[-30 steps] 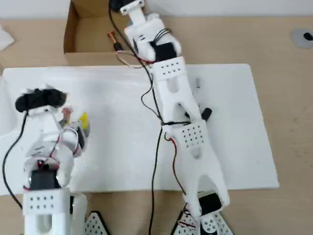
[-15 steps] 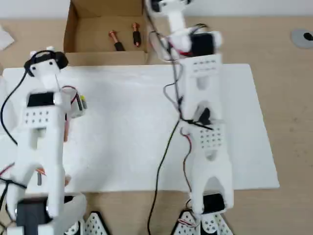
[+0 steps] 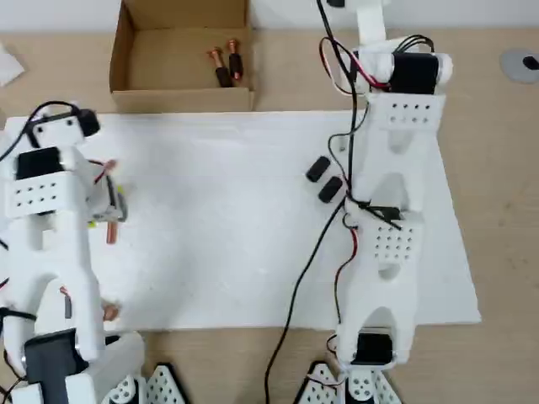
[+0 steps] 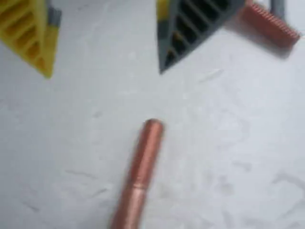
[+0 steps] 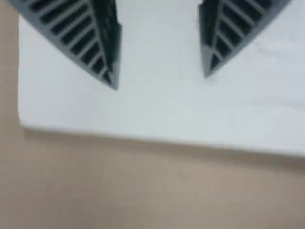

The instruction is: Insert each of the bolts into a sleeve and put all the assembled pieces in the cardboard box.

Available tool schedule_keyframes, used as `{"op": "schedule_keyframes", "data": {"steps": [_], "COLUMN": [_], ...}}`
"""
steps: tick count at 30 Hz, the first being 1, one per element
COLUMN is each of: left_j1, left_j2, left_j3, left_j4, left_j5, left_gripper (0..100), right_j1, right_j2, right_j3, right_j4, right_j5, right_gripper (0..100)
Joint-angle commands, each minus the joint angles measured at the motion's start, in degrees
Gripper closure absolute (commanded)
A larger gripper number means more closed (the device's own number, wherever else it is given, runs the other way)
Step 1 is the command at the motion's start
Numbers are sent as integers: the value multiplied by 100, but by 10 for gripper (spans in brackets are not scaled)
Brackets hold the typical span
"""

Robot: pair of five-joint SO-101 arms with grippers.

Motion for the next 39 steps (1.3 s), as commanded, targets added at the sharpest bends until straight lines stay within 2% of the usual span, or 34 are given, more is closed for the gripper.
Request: {"op": "schedule_keyframes", "data": {"steps": [1,5,15,24,30,39], "left_j1": [-281,-378,-79,-70,-62,316], "left_j2": [-31,22,40,40,48,40], "left_j3": [-229,-132,1002,2110,2549,2769], "left_j4": [-123,-431,-1846,-3543,-4035,-4598], "left_j5": [-105,-316,-527,-527,-527,-492], "left_gripper": [844,844,843,843,843,843], "right_j1": [215,391,602,620,602,576], "right_j2": [-400,-400,-400,-409,-409,-409], "right_j3": [286,462,479,470,479,479], "right_j4": [123,123,123,123,123,123], "right_j5": [62,70,70,70,70,70], "right_gripper": [857,857,857,857,857,857]}}
